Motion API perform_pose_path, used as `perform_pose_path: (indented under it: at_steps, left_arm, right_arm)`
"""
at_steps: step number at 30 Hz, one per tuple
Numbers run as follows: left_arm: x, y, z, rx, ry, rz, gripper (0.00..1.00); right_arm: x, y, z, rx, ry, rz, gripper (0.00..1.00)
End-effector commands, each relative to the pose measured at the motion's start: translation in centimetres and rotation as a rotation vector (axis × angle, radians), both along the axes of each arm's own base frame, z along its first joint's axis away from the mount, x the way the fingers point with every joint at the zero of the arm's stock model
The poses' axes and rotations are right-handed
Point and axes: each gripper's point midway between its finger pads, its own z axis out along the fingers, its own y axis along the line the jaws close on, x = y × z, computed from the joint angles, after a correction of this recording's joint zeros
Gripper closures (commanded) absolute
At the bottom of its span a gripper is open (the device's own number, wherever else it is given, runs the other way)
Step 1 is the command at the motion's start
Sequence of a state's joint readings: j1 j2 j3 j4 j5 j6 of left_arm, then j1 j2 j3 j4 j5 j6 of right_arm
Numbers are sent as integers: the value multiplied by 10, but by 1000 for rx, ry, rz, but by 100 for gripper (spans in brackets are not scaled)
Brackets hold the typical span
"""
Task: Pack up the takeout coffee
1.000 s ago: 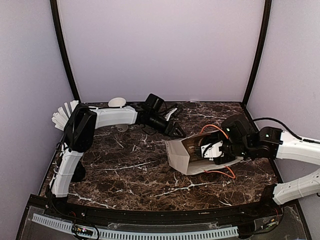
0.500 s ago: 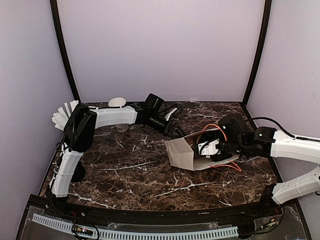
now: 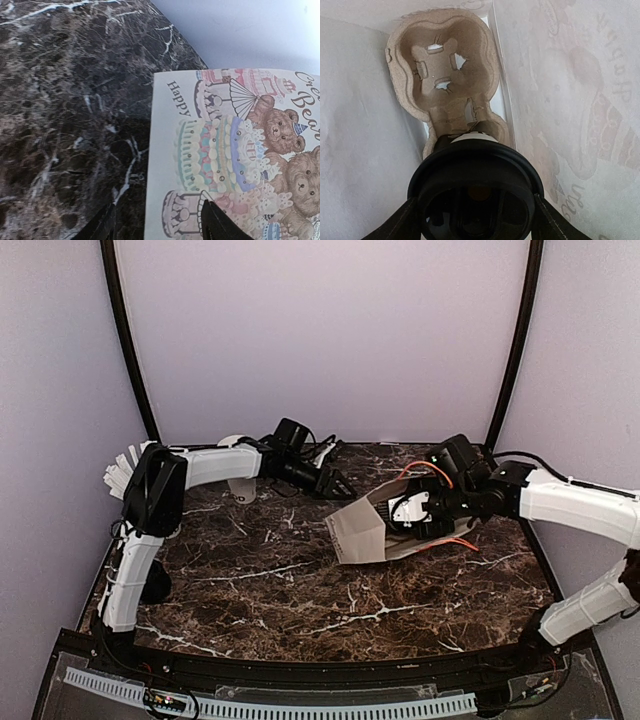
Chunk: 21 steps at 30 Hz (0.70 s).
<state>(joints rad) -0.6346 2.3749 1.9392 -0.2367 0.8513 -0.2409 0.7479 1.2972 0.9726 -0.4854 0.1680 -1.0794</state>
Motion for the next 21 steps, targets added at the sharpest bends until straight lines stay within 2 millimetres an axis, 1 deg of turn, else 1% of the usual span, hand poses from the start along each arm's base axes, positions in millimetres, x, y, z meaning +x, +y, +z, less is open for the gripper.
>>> perform_pose_path:
  at_steps: [1,4,8,9,10,11,14,15,19,20,21]
  left_arm:
    - [21,23,40,-16,-56,54,40]
    - [22,30,48,-1,-87,63,40]
    - [16,38,62,1,-113,77,40]
    - [15,39,64,1,-115,79,39]
    - [14,43,67,4,-121,87,39]
    - [13,44,68,8,-125,93,39]
    - [12,54,79,16,-139,114,39]
    - [14,57,80,27,-143,129,39]
    - [16,73,94,38,-165,173,38]
    - [16,76,95,41,-165,178,38]
    - [15,78,99,40,-171,180,38]
  right_arm:
    - [10,8,2,22,94,21,45]
    - [27,7,-1,9,145,-1,45]
    - [53,7,-5,0,201,-39,45]
    - [57,10,-5,13,226,-35,46]
    - [64,12,-1,21,239,-41,46]
    - [70,12,-3,23,258,-52,46]
    - [87,16,-4,33,314,-71,46]
    - [93,17,-2,37,327,-76,46]
    - [112,23,-3,42,378,-72,46]
    - [116,25,-2,44,386,-65,46]
    - [119,27,-9,34,406,-59,46]
